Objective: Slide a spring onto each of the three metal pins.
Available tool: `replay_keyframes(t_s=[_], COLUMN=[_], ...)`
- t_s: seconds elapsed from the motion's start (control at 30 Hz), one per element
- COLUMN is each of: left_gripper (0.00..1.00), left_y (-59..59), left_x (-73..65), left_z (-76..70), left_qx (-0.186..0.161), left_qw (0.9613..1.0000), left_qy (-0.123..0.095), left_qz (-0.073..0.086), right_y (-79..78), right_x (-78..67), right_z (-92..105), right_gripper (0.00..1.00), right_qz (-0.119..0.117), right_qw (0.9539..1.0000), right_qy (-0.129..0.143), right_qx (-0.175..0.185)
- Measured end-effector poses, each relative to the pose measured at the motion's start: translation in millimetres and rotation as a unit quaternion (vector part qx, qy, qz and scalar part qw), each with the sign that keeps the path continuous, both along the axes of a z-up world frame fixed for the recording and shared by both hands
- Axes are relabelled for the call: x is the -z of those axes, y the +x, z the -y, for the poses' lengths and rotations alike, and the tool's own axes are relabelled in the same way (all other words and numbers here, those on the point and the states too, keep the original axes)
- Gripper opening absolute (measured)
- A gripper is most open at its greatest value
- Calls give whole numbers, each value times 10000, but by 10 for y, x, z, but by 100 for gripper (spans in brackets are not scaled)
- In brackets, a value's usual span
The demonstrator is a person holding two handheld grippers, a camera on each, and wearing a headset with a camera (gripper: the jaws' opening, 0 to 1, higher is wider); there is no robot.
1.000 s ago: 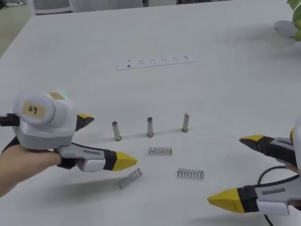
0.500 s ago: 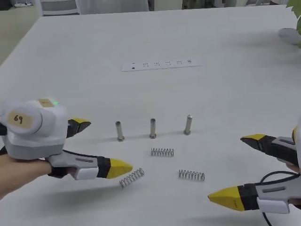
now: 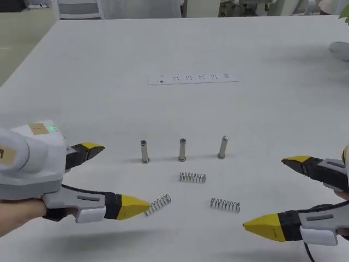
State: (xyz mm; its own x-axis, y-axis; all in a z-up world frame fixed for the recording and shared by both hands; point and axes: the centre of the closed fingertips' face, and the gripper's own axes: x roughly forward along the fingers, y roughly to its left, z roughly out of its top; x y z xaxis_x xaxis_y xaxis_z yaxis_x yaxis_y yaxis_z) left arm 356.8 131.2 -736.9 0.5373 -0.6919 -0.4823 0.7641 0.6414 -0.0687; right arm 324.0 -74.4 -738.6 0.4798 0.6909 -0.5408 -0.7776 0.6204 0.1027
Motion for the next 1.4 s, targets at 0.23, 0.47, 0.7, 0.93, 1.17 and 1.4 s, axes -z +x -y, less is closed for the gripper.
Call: replay_keyframes(t_s=[0.23, 0.47, 0.7, 0.93, 1.17, 1.4], left_gripper=[96, 94, 90, 84, 75, 61], left_y=[-124, -227, -283, -315, -355, -337], left_x=[-52, -61, -13, 53, 147, 214], left_z=[-13, -4, -14, -6, 30, 88], left_qx=[25, 126, 212, 189, 238, 345], left_qw=[9998, 9997, 9997, 9998, 9997, 9993], left_qy=[-140, -173, -84, -98, -93, -78], left_qz=[100, 150, 105, 63, 19, 101], right_y=[-1, 12, 8, -3, -5, -25], right_x=[-39, -83, -56, -34, -31, -17], right_z=[20, 55, 107, 105, 91, 90], right_gripper=[100, 100, 100, 100, 100, 100], right_qz=[48, 114, 93, 60, 36, 4], right_qw=[10000, 9999, 9999, 9999, 9999, 9999], right_qy=[-13, -33, -108, -145, -141, -148], right_qx=[-5, 21, 34, 22, 1, 1])
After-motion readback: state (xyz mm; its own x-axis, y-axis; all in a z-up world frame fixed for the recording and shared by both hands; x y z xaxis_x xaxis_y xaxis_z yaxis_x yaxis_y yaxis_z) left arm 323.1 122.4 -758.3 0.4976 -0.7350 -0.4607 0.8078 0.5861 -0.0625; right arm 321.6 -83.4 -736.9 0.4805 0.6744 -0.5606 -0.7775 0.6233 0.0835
